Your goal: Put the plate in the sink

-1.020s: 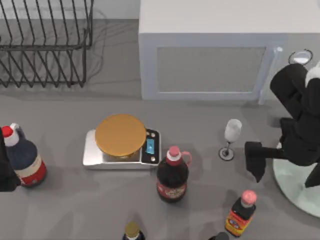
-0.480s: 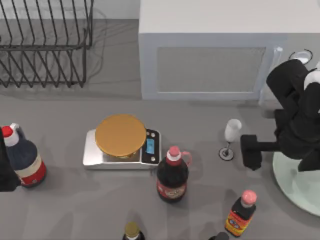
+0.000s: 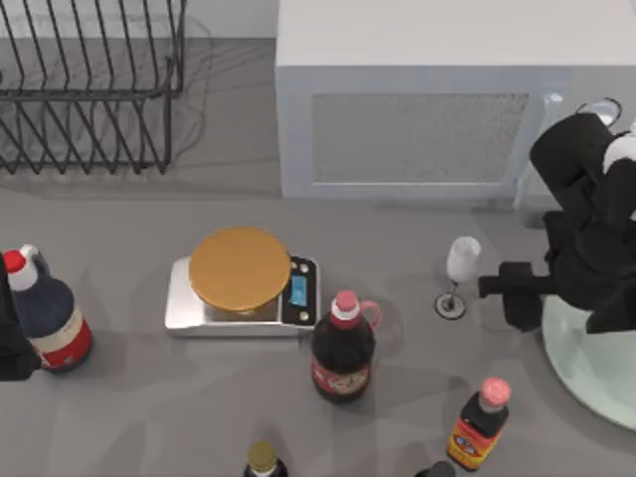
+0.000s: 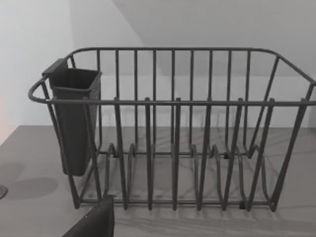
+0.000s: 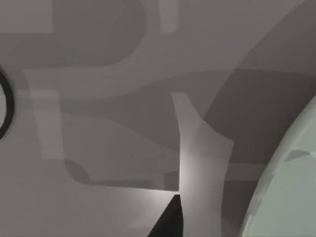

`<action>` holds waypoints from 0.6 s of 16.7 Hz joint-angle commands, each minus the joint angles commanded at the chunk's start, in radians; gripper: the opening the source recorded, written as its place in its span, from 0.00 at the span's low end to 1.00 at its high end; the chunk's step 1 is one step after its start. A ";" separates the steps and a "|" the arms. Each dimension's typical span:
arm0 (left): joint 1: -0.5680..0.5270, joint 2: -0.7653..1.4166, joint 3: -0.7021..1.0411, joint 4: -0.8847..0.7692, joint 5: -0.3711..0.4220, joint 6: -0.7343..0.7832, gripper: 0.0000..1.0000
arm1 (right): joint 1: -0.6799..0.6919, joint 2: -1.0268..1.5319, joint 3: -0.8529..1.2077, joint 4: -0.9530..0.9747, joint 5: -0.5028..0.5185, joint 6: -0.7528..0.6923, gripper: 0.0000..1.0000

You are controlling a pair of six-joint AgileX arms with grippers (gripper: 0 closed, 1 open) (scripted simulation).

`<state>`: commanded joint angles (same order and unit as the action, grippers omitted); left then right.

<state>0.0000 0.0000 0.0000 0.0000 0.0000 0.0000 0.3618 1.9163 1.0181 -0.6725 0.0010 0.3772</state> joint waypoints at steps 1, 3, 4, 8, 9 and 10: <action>0.000 0.000 0.000 0.000 0.000 0.000 1.00 | 0.000 0.000 0.000 0.000 0.000 0.000 0.32; 0.000 0.000 0.000 0.000 0.000 0.000 1.00 | 0.000 0.000 0.000 0.000 0.000 0.000 0.17; 0.000 0.000 0.000 0.000 0.000 0.000 1.00 | 0.000 0.000 0.000 0.000 0.000 0.000 0.10; 0.000 0.000 0.000 0.000 0.000 0.000 1.00 | 0.000 0.000 0.000 0.000 0.000 0.000 0.00; 0.000 0.000 0.000 0.000 0.000 0.000 1.00 | 0.000 0.000 0.000 0.000 0.000 0.000 0.00; 0.000 0.000 0.000 0.000 0.000 0.000 1.00 | 0.000 0.000 0.000 0.000 0.000 0.000 0.00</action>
<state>0.0000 0.0000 0.0000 0.0000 0.0000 0.0000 0.3618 1.9163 1.0181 -0.6725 0.0010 0.3772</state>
